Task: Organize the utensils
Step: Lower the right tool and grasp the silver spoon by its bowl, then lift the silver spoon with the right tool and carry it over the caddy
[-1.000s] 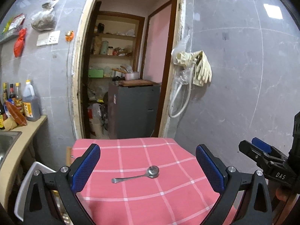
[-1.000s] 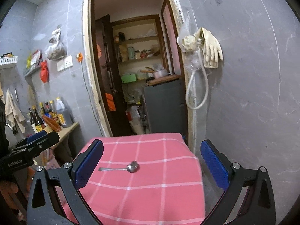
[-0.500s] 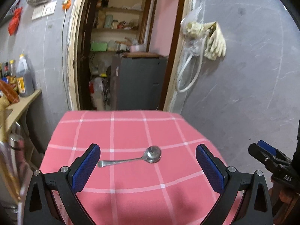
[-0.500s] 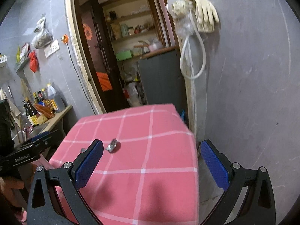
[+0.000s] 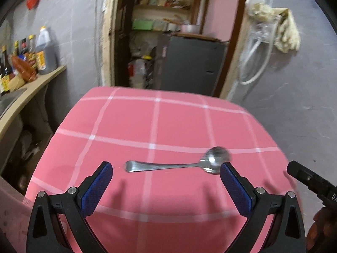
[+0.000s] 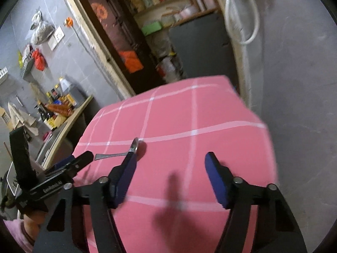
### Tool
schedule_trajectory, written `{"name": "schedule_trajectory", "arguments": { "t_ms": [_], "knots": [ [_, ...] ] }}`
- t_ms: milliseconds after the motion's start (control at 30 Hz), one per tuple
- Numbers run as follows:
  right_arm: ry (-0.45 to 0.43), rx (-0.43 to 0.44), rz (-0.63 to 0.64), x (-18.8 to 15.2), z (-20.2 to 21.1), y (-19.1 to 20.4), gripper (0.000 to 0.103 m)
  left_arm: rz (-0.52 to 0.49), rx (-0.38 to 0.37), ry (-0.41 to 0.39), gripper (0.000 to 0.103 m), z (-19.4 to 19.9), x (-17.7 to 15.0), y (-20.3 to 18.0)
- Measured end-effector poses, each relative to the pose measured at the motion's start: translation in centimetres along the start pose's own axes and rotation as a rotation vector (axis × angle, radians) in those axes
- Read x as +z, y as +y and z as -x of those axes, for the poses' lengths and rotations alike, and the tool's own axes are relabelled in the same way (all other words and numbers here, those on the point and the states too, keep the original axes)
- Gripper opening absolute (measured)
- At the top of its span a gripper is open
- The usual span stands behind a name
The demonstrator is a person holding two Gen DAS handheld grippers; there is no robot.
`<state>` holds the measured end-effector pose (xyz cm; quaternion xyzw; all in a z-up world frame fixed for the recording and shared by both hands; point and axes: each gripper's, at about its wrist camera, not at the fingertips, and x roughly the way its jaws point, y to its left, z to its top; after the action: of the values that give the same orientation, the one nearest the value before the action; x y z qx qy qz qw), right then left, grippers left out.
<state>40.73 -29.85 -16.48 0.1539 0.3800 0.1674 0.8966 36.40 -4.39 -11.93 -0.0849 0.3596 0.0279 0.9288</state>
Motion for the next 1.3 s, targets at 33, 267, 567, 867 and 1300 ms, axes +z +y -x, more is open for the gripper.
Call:
{"name": "schedule_trajectory", "arguments": {
  "t_ms": [33,267,567,867,1300],
  "knots": [
    [0.021,0.015,0.002,0.1,-1.0,0.3,0.055,0.013,0.014,0.012,0.102,-0.5,-0.1,0.3],
    [0.139,0.088,0.018,0.2,-6.5,3.1,0.043,0.121,0.042,0.086,0.102,-2.6,0.1,2.5],
    [0.182,0.118,-0.004,-0.6,-9.1,4.6,0.003,0.187,0.030,0.131,0.102,-3.6,-0.3,3.9],
    [0.159,0.090,-0.011,-2.3,-4.7,2.1,0.003,0.176,-0.051,0.151,0.102,-2.2,-1.5,2.9],
    [0.061,0.058,-0.026,-3.6,2.8,0.0,0.003,0.071,-0.154,0.140,0.102,2.6,-4.6,-0.3]
  ]
}}
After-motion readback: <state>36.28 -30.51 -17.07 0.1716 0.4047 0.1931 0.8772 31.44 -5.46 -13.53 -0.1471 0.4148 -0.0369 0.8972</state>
